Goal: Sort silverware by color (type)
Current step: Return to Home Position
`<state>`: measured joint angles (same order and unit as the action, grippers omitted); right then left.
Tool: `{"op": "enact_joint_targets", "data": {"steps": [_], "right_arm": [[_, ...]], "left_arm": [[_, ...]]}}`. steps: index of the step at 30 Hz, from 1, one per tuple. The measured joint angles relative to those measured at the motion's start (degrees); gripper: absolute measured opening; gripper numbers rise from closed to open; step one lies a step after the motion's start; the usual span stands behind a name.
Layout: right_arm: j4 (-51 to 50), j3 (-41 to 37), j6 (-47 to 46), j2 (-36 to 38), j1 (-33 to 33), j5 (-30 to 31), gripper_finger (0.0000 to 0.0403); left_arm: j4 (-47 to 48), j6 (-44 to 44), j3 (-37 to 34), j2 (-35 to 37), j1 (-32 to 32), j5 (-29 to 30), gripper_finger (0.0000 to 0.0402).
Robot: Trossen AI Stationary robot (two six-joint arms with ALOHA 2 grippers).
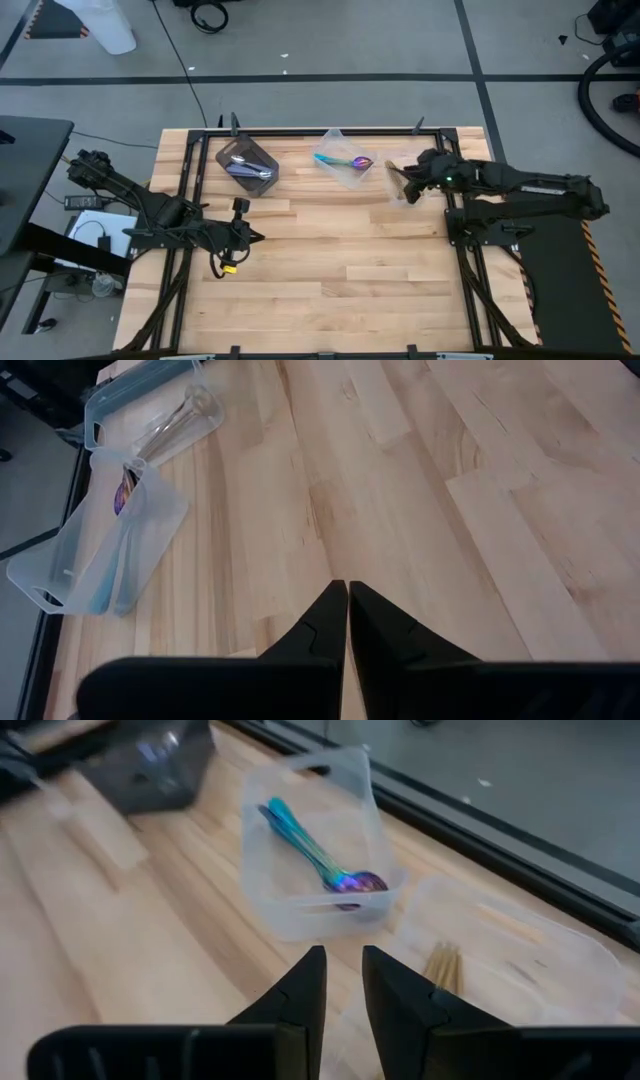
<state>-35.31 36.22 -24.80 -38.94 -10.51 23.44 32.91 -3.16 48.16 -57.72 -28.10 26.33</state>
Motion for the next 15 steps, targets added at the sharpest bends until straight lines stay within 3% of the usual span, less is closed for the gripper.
{"op": "enact_joint_targets", "data": {"steps": [15], "right_arm": [[9.4,-10.2,2.8,17.4,2.3,-5.2,0.0079]], "left_arm": [[0.0,0.0,0.0,0.0,0.0,0.0,0.0023]]}}
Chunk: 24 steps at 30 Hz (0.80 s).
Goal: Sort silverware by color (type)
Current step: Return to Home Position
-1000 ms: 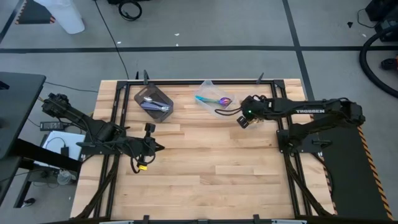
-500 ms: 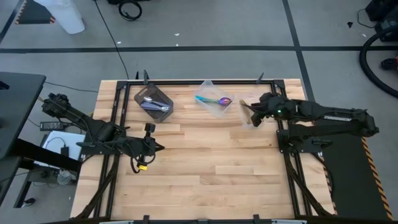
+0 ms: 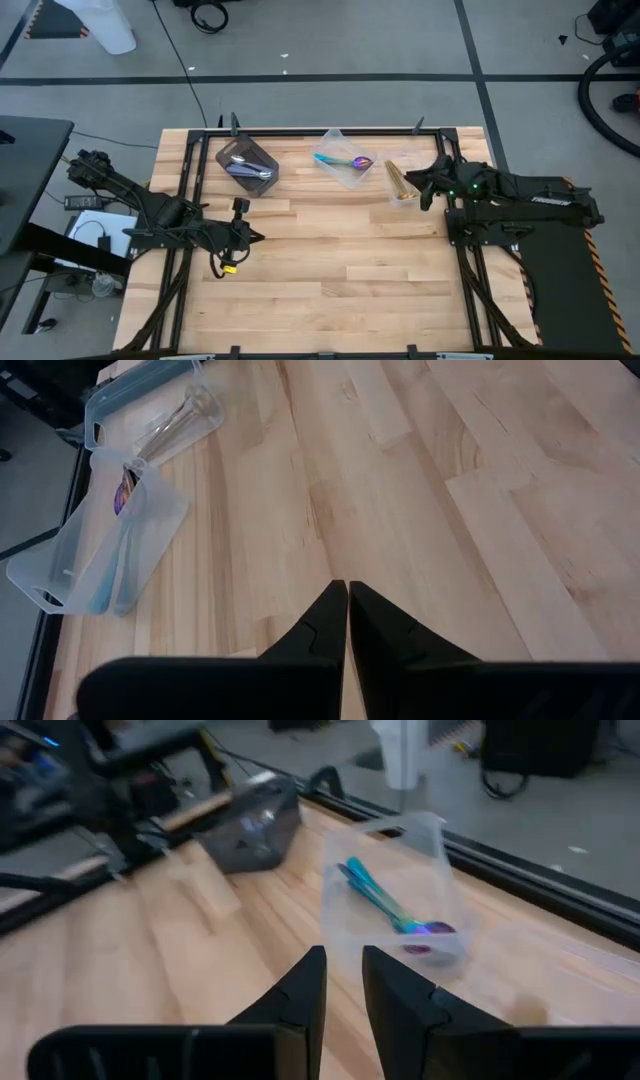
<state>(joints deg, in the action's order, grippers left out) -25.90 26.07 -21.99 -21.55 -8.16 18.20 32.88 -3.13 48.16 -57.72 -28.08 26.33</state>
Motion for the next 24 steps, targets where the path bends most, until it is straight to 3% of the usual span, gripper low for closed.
{"op": "enact_joint_targets", "data": {"steps": [7,19,24], "right_arm": [[15.2,-9.5,2.0,4.8,0.0,-4.6,0.0079],[40.0,-22.7,7.0,5.3,0.0,-7.5,0.0079],[44.6,-25.4,7.6,5.4,0.0,-9.2,0.0079]], "left_arm": [[0.0,0.0,0.0,0.0,0.0,0.0,0.0023],[0.0,0.0,0.0,0.0,0.0,0.0,0.0023],[0.0,0.1,0.0,0.0,0.0,0.0,0.0023]]}}
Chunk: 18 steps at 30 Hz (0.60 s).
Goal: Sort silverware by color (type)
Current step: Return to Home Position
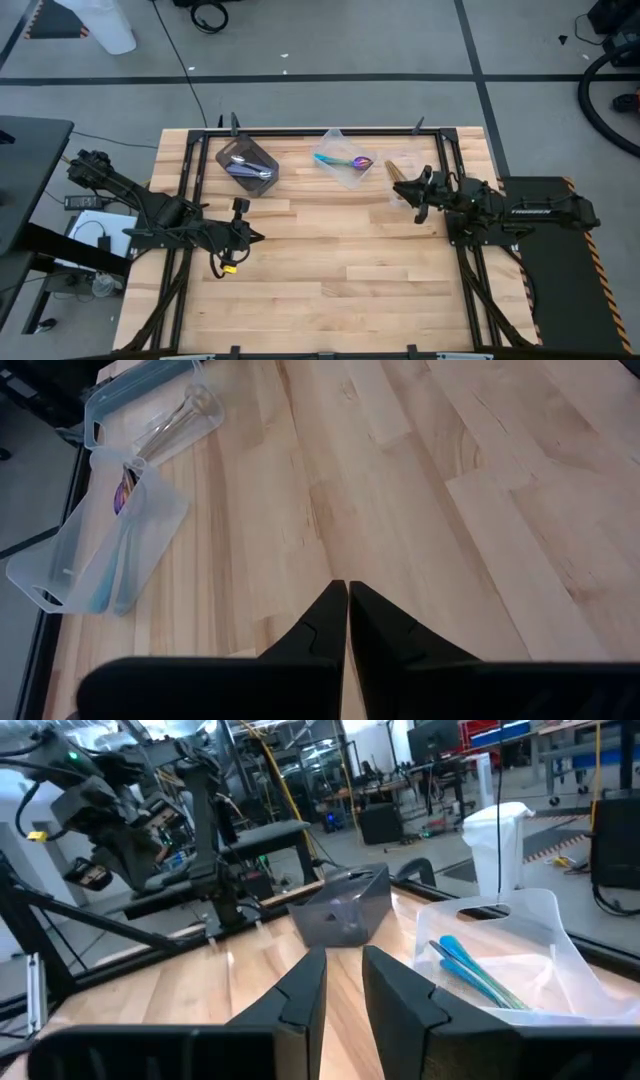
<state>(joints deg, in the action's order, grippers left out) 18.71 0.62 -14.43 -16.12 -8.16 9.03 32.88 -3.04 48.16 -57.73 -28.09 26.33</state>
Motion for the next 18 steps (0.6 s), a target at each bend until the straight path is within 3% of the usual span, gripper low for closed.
{"op": "enact_joint_targets", "data": {"steps": [7,18], "right_arm": [[-0.5,-0.2,1.1,2.1,0.0,-0.3,0.0079],[-9.0,-0.2,0.9,9.4,0.0,-0.3,0.0079]], "left_arm": [[0.5,1.0,0.0,0.0,0.0,0.0,0.0023],[0.5,0.9,0.0,0.0,0.0,0.0,0.0023]]}}
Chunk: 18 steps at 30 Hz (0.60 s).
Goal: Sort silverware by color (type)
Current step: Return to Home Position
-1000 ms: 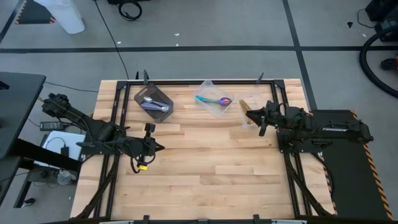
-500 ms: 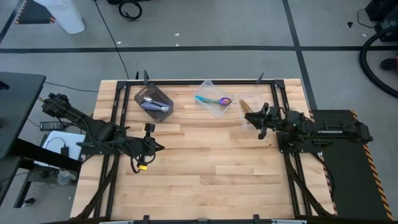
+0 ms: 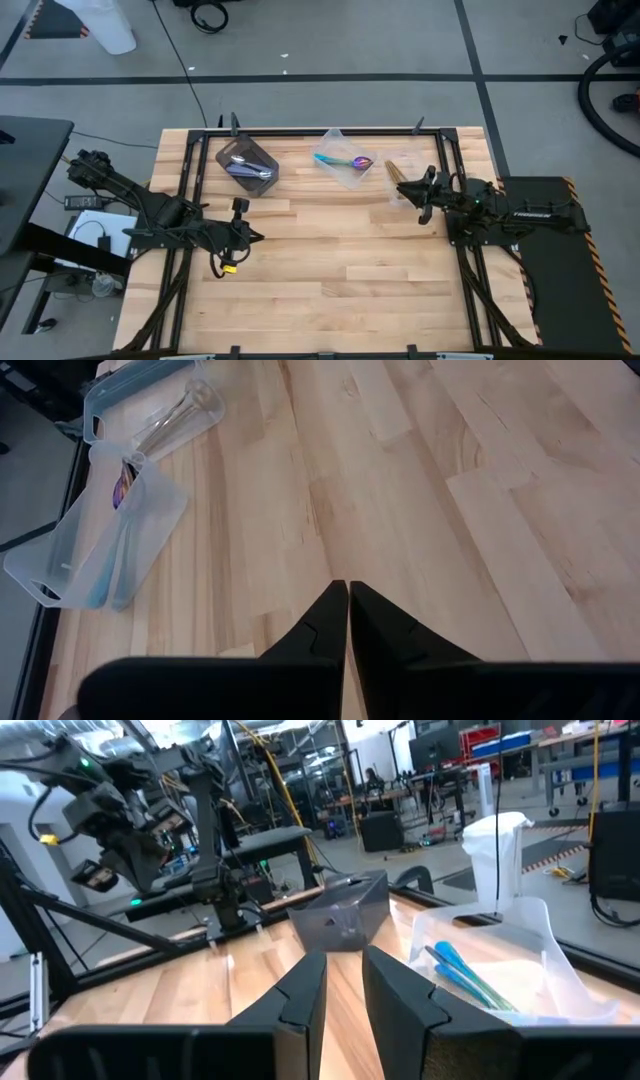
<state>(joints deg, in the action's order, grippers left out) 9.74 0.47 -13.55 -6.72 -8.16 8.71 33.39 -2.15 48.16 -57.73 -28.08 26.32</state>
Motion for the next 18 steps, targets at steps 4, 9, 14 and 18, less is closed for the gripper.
{"op": "enact_joint_targets", "data": {"steps": [4,9,14,18], "right_arm": [[-2.6,0.0,0.7,3.9,0.0,0.0,0.0079],[-7.0,0.1,0.7,6.6,0.0,0.0,0.0079],[-7.8,0.1,0.3,6.6,0.0,0.0,0.0079],[-7.8,0.1,0.1,6.5,0.0,0.0,0.0079]], "left_arm": [[0.0,0.0,0.0,0.0,0.0,0.0,0.0023],[0.0,0.3,0.0,0.0,0.0,0.0,0.0023],[0.6,0.2,0.0,0.0,0.0,0.0,0.0023],[0.4,-0.7,0.0,0.0,0.0,0.0,0.0023]]}}
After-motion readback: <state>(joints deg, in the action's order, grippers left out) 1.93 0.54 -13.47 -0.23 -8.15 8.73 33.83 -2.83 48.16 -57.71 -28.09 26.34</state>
